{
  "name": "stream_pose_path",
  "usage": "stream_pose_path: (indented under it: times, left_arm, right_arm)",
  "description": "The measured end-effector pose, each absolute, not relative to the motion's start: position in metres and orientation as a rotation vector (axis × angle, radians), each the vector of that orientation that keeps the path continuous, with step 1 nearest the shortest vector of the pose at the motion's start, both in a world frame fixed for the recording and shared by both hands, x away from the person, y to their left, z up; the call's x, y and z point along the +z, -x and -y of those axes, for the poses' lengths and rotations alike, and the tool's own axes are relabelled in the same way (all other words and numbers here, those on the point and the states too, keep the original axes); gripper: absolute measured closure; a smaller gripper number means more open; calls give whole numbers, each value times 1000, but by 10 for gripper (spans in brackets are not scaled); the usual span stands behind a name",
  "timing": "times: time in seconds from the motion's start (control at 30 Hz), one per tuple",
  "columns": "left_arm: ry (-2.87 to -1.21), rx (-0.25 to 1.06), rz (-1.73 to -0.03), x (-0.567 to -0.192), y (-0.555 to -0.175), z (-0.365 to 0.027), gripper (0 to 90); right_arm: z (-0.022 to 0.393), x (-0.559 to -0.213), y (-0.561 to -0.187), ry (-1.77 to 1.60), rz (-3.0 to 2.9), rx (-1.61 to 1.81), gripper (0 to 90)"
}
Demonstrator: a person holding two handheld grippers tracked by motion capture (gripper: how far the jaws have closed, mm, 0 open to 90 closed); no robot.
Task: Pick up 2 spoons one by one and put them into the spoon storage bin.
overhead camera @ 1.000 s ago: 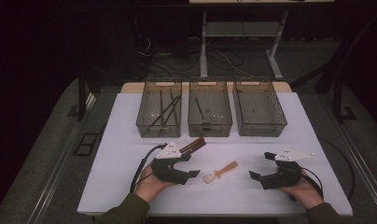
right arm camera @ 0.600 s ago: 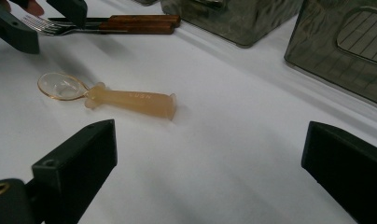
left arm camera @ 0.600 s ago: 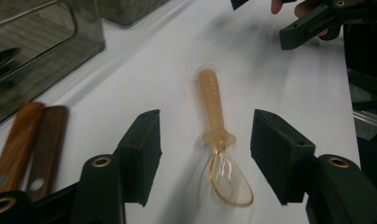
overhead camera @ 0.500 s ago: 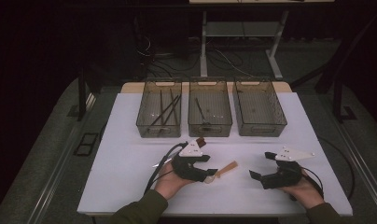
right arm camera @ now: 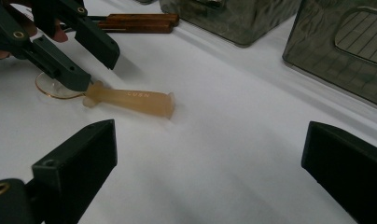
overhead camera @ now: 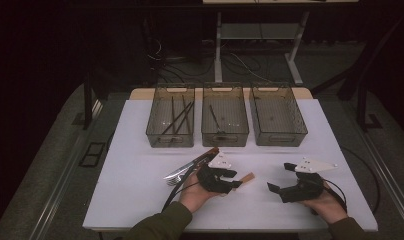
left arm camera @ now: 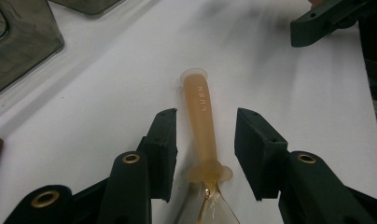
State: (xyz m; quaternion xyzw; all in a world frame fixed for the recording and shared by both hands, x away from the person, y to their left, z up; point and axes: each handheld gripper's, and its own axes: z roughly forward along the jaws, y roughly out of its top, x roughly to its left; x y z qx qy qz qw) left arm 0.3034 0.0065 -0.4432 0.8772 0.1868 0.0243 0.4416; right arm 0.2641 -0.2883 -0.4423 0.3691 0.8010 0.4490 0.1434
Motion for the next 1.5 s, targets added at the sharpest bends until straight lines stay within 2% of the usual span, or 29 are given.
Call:
stream_pose_path:
  times: [0.27, 0.47, 0.67, 0.97, 1.5]
  left_arm:
    - [-2224, 49, -472, -452, -305, 5, 667]
    - [-2295, 99, -414, -453, -304, 6, 715]
    - [-2284, 109, -426, -454, -303, 8, 774]
    - [-2298, 126, -412, -453, -302, 8, 783]
    - [-2273, 45, -410, -446, -297, 5, 782]
  right_arm:
    - [288, -442, -264, -1060, -2314, 1292, 32]
    - [289, -442, -264, -1058, -2313, 1296, 32]
    - [288, -442, -264, -1054, -2318, 1295, 31]
    - [287, -442, -263, -1051, -2316, 1302, 32]
    - [287, -441, -262, -1025, -2305, 1315, 32]
